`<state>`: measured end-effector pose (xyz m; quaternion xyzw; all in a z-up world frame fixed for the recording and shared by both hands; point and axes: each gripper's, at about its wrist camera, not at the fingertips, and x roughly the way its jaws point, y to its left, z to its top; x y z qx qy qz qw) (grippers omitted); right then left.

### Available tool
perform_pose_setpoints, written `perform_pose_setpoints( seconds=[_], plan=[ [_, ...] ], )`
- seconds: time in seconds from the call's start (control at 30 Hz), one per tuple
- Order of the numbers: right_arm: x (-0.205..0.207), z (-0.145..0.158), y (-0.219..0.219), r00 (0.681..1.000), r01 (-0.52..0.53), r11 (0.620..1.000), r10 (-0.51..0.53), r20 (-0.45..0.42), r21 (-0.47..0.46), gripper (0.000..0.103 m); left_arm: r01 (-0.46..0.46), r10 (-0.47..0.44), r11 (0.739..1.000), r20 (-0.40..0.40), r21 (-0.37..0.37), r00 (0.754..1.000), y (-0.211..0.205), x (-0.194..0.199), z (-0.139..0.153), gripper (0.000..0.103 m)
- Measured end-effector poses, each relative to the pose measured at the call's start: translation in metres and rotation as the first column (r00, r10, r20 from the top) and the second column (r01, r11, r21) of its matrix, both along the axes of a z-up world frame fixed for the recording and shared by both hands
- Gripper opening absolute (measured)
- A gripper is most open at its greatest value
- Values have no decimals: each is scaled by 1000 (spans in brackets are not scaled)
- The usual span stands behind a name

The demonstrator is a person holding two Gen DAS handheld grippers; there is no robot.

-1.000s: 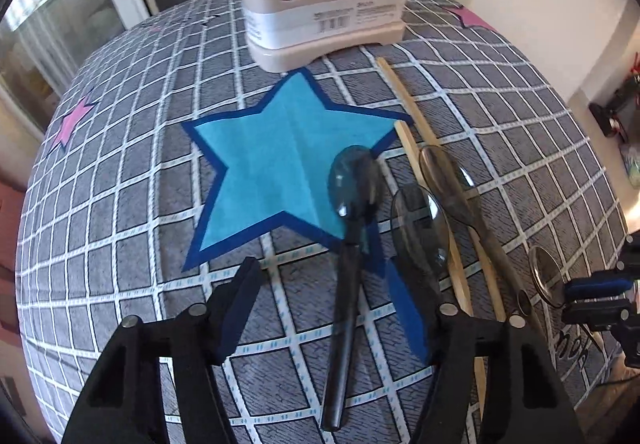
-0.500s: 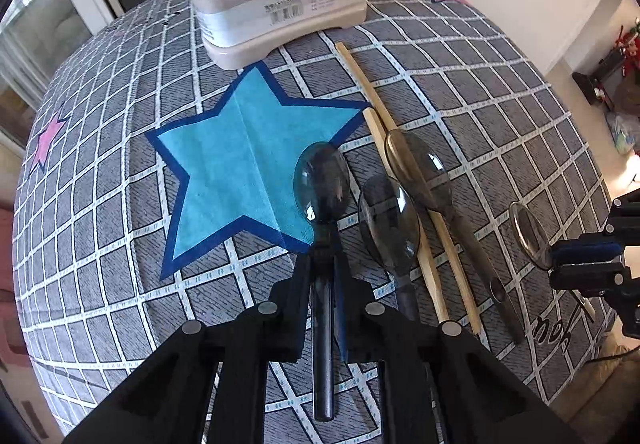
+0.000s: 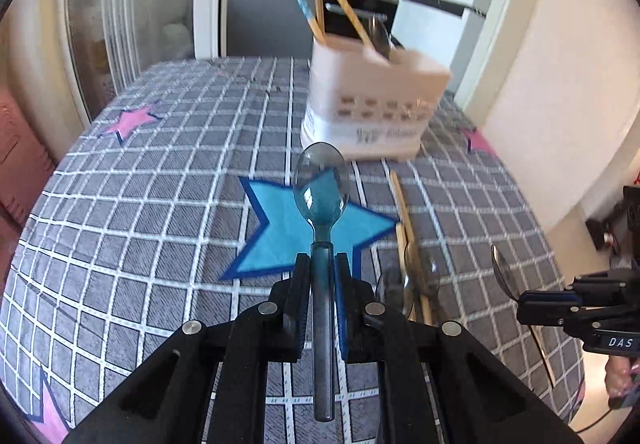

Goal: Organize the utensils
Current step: 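Carry both spoons to the pink-white holder and release them inside with both grippers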

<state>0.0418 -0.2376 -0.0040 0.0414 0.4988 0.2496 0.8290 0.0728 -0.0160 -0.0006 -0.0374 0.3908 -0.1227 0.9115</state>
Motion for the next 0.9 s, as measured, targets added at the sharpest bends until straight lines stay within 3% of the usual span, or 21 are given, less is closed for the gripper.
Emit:
perform_pose_setpoints(
  seconds=[0.3,0.63,0.9],
  plan=[
    [26,49,-7,987,77,994,-87,132,79,13,-44,59,995,157,-94,986,4,9,58,42],
    [96,111,-7,952,120,983,-154,263,141,13,-37,78,988,282,-149,956,-15,74,118,42],
    [168,134,1,931,128,975,-181,317,180,13,-44,87,991,353,-129,932,-36,134,135,42]
  ],
)
